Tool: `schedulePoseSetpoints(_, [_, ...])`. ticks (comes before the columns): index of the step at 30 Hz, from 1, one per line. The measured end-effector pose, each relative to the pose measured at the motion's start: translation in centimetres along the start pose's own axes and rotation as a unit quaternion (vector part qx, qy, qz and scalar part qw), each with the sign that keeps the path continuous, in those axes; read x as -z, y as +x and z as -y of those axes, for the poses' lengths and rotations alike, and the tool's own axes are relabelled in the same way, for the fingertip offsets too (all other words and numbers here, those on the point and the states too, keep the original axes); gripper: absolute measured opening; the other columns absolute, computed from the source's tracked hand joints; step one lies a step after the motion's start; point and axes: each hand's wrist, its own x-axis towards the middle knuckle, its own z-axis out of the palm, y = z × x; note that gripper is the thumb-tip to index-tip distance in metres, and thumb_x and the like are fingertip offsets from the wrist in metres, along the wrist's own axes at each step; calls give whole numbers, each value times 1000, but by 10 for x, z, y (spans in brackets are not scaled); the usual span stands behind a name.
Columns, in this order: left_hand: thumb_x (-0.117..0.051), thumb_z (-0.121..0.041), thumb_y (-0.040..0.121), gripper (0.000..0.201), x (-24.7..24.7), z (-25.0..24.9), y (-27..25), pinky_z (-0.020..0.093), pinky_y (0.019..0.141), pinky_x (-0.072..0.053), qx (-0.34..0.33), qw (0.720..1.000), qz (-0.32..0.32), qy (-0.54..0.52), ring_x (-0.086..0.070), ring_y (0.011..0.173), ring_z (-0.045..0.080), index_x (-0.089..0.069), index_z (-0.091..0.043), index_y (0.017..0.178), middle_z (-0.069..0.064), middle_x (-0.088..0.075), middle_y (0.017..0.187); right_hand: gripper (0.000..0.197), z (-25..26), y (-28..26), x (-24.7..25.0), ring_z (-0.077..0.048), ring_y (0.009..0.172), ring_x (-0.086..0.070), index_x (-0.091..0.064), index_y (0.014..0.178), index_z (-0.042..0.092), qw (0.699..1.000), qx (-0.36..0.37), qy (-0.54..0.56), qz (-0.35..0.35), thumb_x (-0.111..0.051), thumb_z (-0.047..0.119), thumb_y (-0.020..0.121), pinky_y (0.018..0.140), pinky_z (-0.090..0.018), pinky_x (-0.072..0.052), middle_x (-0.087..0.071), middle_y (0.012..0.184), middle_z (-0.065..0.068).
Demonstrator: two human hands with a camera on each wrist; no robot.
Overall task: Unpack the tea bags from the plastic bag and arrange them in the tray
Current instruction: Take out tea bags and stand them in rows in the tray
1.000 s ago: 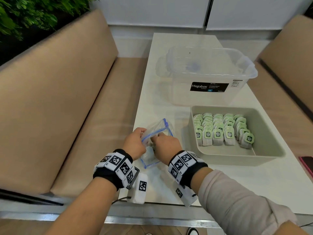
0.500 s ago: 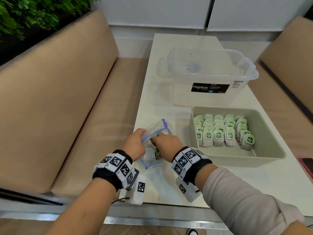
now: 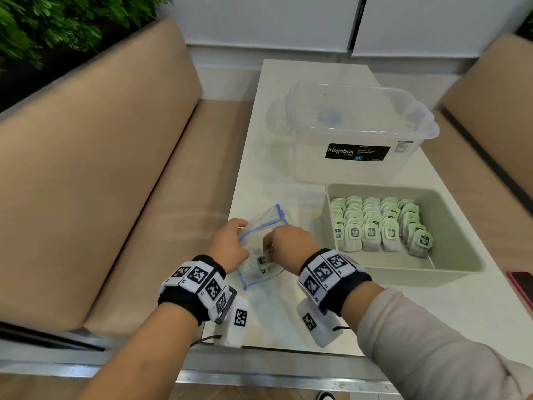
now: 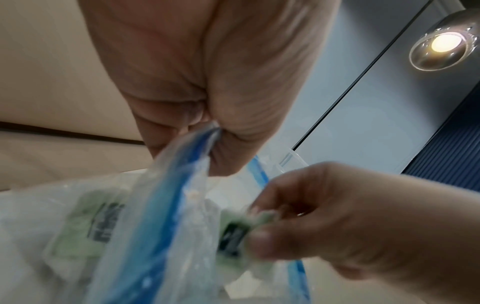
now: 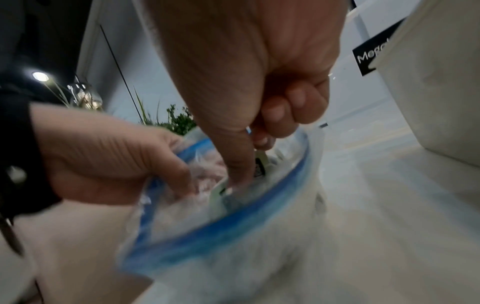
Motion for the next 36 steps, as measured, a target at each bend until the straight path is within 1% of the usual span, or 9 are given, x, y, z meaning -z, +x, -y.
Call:
schedulePoseSetpoints(3, [-58, 8, 74, 60, 2, 0, 1, 24, 88, -42, 16, 1000, -25, -8, -57, 108, 24, -45, -10, 130, 10, -57, 124, 14, -4, -5, 16, -22, 92, -61, -71, 94, 24, 998, -19, 45, -44, -68, 30, 81, 69, -26, -40, -66, 96, -1])
schedulePoseSetpoints(6, [-63, 3, 74, 66, 4, -3, 1, 26, 92, -41, 8, 1000, -12, -21, -55, 113, 23, -41, -12, 134, 8, -51, 133, 16, -9, -6, 29, -16, 81, -53, -71, 90, 20, 991, -21, 117, -63, -72, 31, 78, 65, -24, -34, -49, 77, 10])
schedulePoseSetpoints(8, [-63, -1, 75, 67, 6, -7, 0, 27, 96, -38, -7, 1000, -2, -25, -47, 123, 21, -38, -16, 136, 4, -45, 139, 15, -12, -6, 36, -14, 80, -48, -71, 85, 18, 982, -16, 175, -69, -74, 31, 77, 60, -22, -32, -42, 80, 7])
schedulePoseSetpoints(12, [-52, 0, 81, 52, 16, -17, -7, 23, 98, -32, -64, 994, -40, -84, -38, 129, 13, -47, -23, 128, -1, -44, 138, 20, -17, -8, 48, -12, 86, -54, -61, 63, 24, 963, 12, 264, -59, -76, 26, 76, 71, -23, -38, -50, 90, 3])
schedulePoseSetpoints(17, [-56, -17, 89, 12, 24, -33, -15, 25, 84, -43, -89, 967, -44, -236, -55, 95, 13, -63, -18, 99, 6, -62, 108, 19, -18, -10, 54, 4, 41, -45, -61, 67, 15, 903, 15, 426, -48, -72, 16, 81, 46, -9, -35, -55, 52, 12])
schedulePoseSetpoints(20, [-64, -35, 84, 26, 22, -41, -15, 38, 81, -50, -110, 965, -20, -236, -60, 83, 21, -64, -9, 85, 21, -67, 92, 16, -18, -10, 55, -1, 38, -40, -60, 70, 13, 866, 26, 494, -71, -69, 11, 83, 40, -12, -32, -51, 54, 1])
schedulePoseSetpoints(23, [-56, -22, 92, 16, 16, -48, -12, 27, 68, -56, -93, 957, -25, -273, -66, 74, 20, -57, -8, 82, 12, -68, 82, 9, -22, -10, 56, -1, 35, -40, -65, 75, 11, 848, 22, 518, -112, -70, 10, 83, 38, -12, -32, -51, 50, 3])
schedulePoseSetpoints(30, [-50, -18, 95, 11, 4, -62, -7, 22, 61, -56, -86, 949, -58, -298, -67, 70, 17, -54, -11, 87, 12, -68, 86, 14, -50, -18, 66, -1, 36, -41, -68, 69, 20, 846, 4, 505, -172, -72, 14, 80, 40, -12, -34, -59, 46, 13])
schedulePoseSetpoints(36, [-52, -13, 94, 13, -13, -74, -2, 15, 64, -54, -143, 952, -61, -263, -63, 66, -1, -57, -14, 82, 0, -66, 81, 10, -94, -34, 88, -1, 48, -60, -71, 73, 8, 885, 5, 423, -192, -78, 16, 74, 54, -11, -43, -68, 64, -5])
